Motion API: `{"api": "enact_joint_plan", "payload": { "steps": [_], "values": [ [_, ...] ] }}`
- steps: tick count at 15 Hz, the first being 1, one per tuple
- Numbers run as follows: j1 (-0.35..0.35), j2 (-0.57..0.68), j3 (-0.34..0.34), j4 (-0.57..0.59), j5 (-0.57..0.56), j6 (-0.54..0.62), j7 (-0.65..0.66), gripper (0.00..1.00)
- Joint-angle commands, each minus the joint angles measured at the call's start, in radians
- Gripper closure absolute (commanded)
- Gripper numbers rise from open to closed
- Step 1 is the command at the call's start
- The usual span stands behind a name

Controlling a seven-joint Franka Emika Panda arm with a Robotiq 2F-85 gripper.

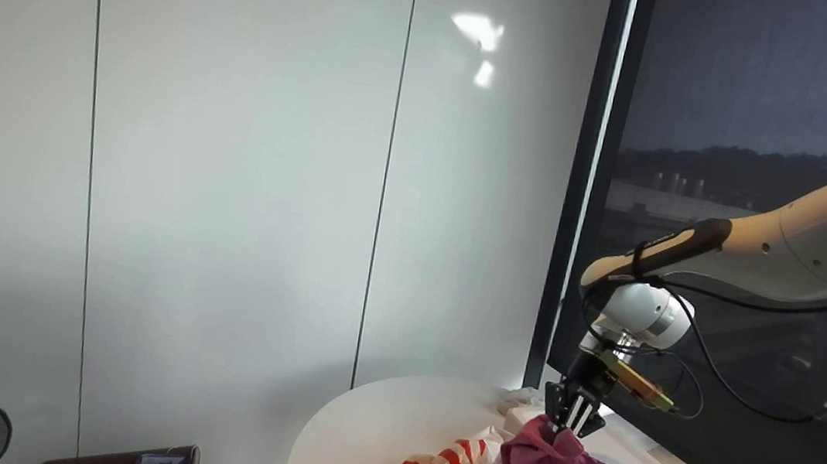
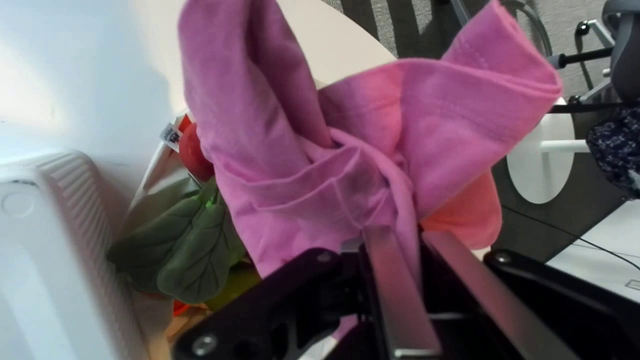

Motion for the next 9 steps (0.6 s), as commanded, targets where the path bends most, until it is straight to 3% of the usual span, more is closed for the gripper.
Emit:
{"api": "enact_joint_plan", "payload": {
  "steps": [1, 5, 9],
  "values": [
    [0.021, 0.099, 0.012, 0.045, -0.088, -0.054, 0.053, 0.93],
    [0.038, 0.143, 0.048, 0.041, -0.112, -0.045, 0.027, 0.93],
    [0.055, 0.19, 0.065, 0.06, -0.117, 0.053, 0.031, 0.92]
  ]
}}
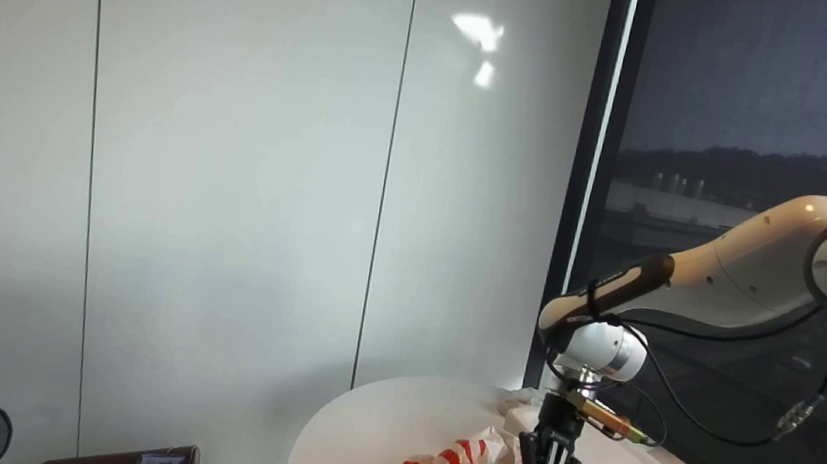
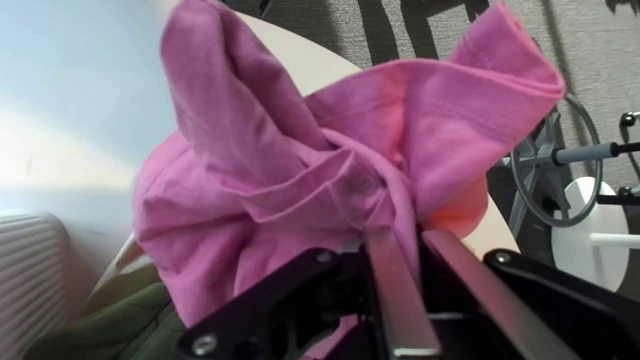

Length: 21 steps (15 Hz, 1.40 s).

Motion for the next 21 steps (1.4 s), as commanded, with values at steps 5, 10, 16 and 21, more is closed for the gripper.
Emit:
{"api": "enact_joint_plan", "payload": {
  "steps": [5, 10, 16, 21],
  "values": [
    [0.028, 0.11, 0.011, 0.027, -0.068, 0.331, 0.005, 0.92],
    [0.026, 0.182, 0.03, 0.021, -0.125, 0.459, 0.021, 0.92],
    [0.012, 0.203, 0.052, 0.023, -0.136, 0.496, 0.014, 0.86],
    [-0.032, 0.136, 0.094, 0.028, -0.061, 0.495, -0.002, 0.45]
  ]
}}
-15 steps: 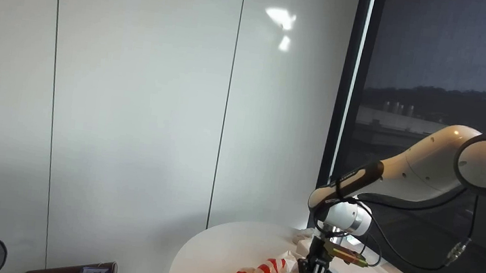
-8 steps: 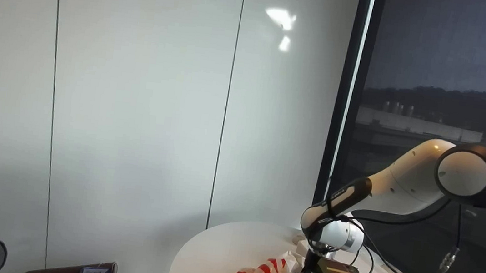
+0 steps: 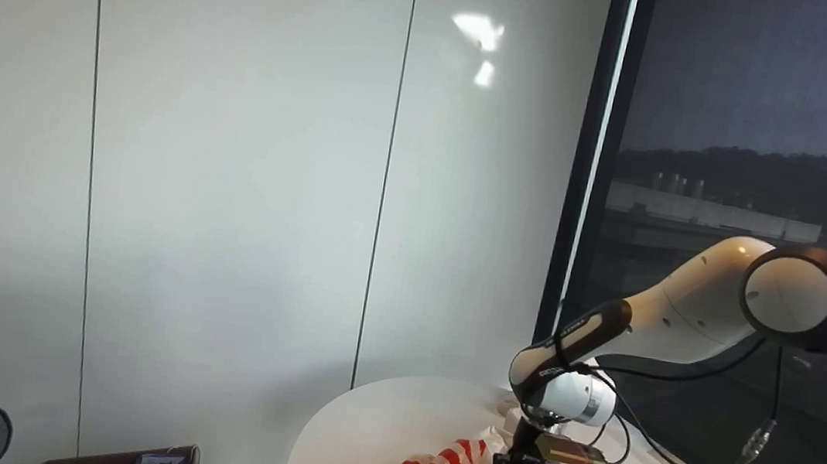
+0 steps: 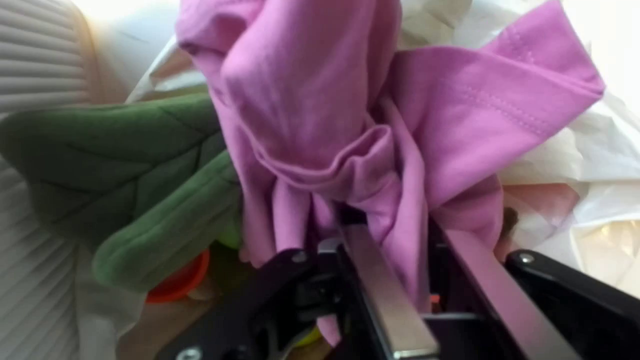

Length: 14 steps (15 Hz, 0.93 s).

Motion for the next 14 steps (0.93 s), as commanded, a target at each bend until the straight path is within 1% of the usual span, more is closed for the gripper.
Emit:
{"api": "enact_joint_plan", "payload": {
  "steps": [1, 4, 5, 6, 8, 10, 11, 14],
  "values": [
    [-0.054, -0.066, 0.051, 0.008, 0.063, 0.005, -0.006, 0.38],
    [-0.082, -0.113, 0.061, 0.018, 0.131, 0.006, -0.005, 0.16],
    [-0.088, -0.131, 0.056, 0.02, 0.147, -0.002, 0.0, 0.07],
    [-0.088, -0.144, 0.045, 0.022, 0.152, -0.006, 0.013, 0.01],
    [-0.082, -0.176, 0.002, 0.025, 0.116, -0.077, 0.095, 0.0],
    [-0.085, -0.211, -0.029, 0.014, 0.1, -0.144, 0.141, 0.0],
    [-0.089, -0.23, -0.042, 0.008, 0.098, -0.19, 0.154, 0.0],
    [-0.089, -0.268, -0.076, -0.013, 0.098, -0.257, 0.168, 0.01]
  ]
}}
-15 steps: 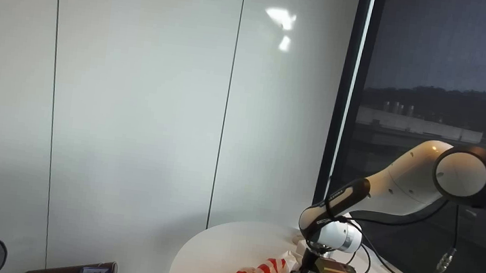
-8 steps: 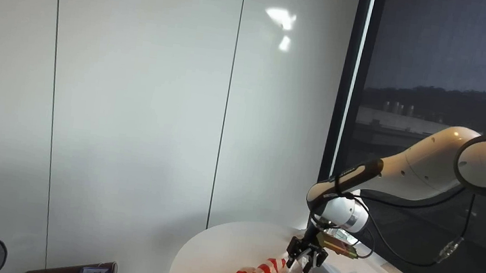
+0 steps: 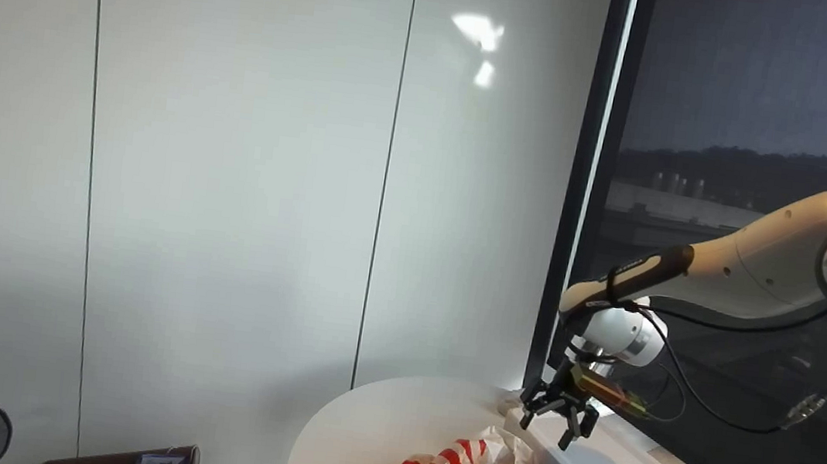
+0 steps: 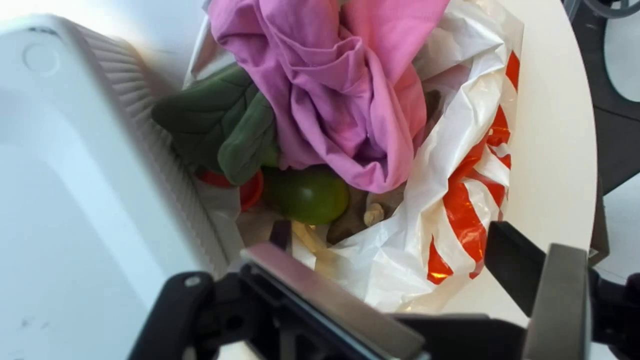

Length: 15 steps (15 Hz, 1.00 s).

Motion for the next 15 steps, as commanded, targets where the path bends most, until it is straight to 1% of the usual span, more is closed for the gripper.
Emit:
{"api": "enact_joint_plan", "payload": {
  "steps": [1, 2, 4, 7, 11, 15],
  "values": [
    [-0.001, -0.065, -0.03, -0.043, -0.015, -0.069, 0.033, 0.0],
    [-0.003, -0.064, -0.033, -0.043, -0.009, -0.089, 0.022, 0.0],
    [0.004, -0.051, -0.032, -0.06, 0.001, -0.022, -0.021, 0.0],
    [0.01, -0.009, -0.027, -0.063, 0.0, 0.002, -0.026, 0.0],
    [0.031, 0.061, -0.027, -0.078, -0.044, 0.156, -0.019, 0.0],
    [0.035, 0.145, -0.007, -0.077, -0.064, 0.317, -0.014, 0.0]
  ]
}}
